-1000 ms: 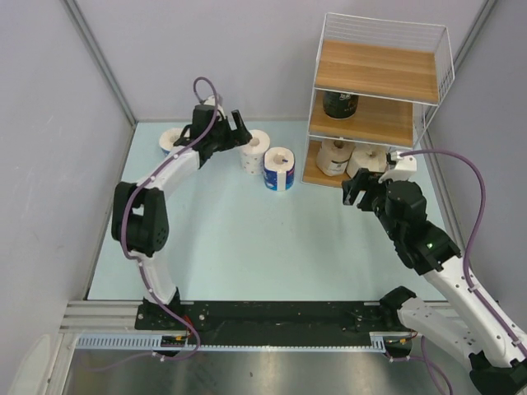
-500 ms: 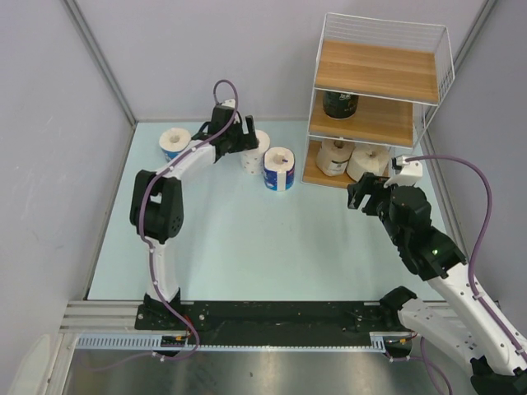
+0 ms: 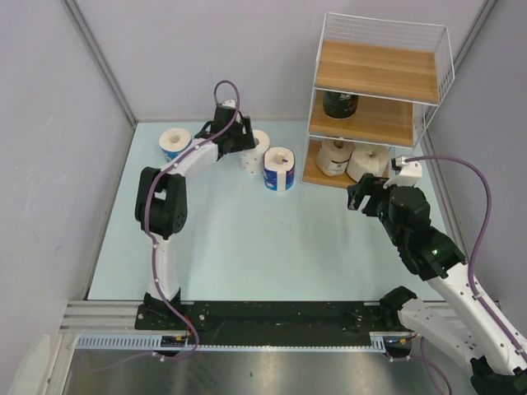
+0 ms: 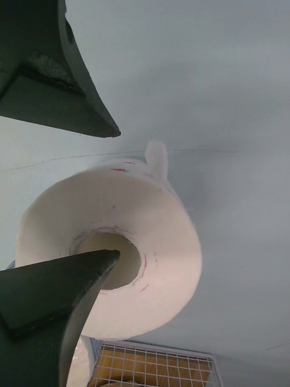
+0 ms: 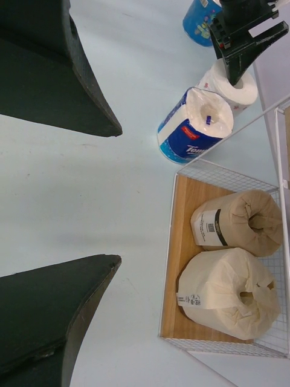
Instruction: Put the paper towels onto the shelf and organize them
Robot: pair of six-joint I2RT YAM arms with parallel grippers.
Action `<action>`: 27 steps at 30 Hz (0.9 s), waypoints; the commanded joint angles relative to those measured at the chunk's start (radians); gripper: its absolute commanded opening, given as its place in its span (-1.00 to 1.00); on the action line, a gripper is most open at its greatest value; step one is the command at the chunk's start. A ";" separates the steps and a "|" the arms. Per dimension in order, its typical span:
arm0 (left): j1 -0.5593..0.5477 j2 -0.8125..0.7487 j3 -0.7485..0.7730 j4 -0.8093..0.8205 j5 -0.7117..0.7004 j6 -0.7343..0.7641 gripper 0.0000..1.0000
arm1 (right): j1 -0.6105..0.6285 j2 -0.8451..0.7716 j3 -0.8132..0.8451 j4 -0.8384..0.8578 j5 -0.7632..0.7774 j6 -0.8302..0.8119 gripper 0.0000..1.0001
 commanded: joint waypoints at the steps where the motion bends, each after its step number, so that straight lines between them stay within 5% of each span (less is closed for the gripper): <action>1: 0.000 0.007 0.030 -0.022 0.000 -0.006 0.52 | -0.001 -0.003 0.003 0.000 0.019 0.010 0.67; 11: 0.000 -0.085 -0.148 0.064 0.113 -0.042 -0.04 | -0.001 0.009 -0.003 0.013 0.010 0.022 0.67; 27: 0.000 -0.565 -0.601 0.055 0.080 -0.033 -0.09 | 0.004 0.081 -0.009 0.075 -0.035 0.016 0.67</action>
